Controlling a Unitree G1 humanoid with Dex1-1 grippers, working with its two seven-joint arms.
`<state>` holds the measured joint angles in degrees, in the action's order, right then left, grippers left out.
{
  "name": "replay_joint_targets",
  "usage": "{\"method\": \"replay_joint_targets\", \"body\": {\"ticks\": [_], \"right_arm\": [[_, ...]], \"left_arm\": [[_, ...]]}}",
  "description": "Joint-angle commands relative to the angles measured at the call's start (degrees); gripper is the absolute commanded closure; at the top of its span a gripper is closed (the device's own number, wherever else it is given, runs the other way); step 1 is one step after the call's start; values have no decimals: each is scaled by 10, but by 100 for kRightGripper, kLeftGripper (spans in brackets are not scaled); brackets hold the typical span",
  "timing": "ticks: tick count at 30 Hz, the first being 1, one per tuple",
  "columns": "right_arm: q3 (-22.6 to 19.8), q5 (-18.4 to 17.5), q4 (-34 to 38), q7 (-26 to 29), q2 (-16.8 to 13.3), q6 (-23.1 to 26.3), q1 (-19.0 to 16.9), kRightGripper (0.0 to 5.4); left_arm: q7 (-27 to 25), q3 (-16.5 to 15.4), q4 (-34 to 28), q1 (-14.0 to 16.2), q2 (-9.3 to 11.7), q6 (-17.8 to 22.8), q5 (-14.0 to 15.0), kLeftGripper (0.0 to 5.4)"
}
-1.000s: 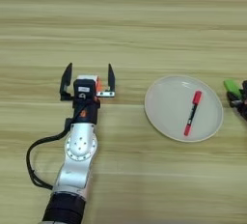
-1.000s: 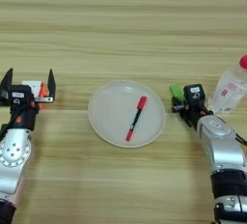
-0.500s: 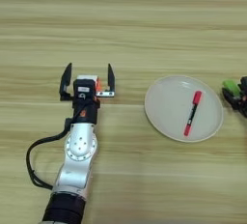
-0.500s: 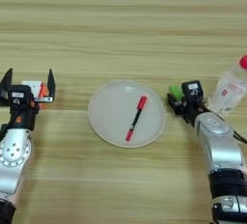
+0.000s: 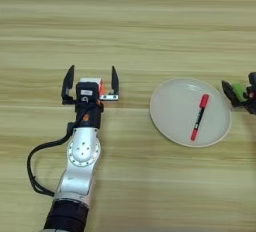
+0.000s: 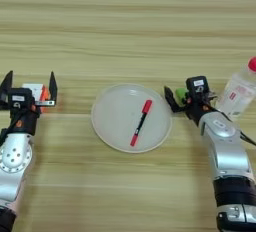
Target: Move the objects on the table
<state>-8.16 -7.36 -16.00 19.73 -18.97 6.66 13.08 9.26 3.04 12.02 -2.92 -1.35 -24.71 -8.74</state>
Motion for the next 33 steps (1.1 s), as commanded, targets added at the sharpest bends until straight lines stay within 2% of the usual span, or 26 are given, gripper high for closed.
{"method": "replay_joint_targets", "body": {"ticks": [1,5,7,14,19,27,33], "right_arm": [[5,-4,-40,14,14,-59,18,40],[4,-5,-100,25,27,-131,37,4],[4,-7,-123,32,32,-158,43,4],[-1,-14,-165,38,42,-220,55,4],[-10,-25,-196,40,46,-245,68,4],[-9,-37,-171,36,55,-260,67,4],[-4,-36,-121,20,67,-252,57,4]], "left_arm": [[-2,1,2,2,3,7,-6,0],[-3,0,3,1,5,5,-4,0],[-4,-2,3,3,6,4,-3,0],[-12,-7,0,8,13,1,2,0],[-18,-8,1,10,19,1,2,0],[-40,-7,-5,11,28,10,10,0],[-88,10,-34,17,32,60,26,0]]}}
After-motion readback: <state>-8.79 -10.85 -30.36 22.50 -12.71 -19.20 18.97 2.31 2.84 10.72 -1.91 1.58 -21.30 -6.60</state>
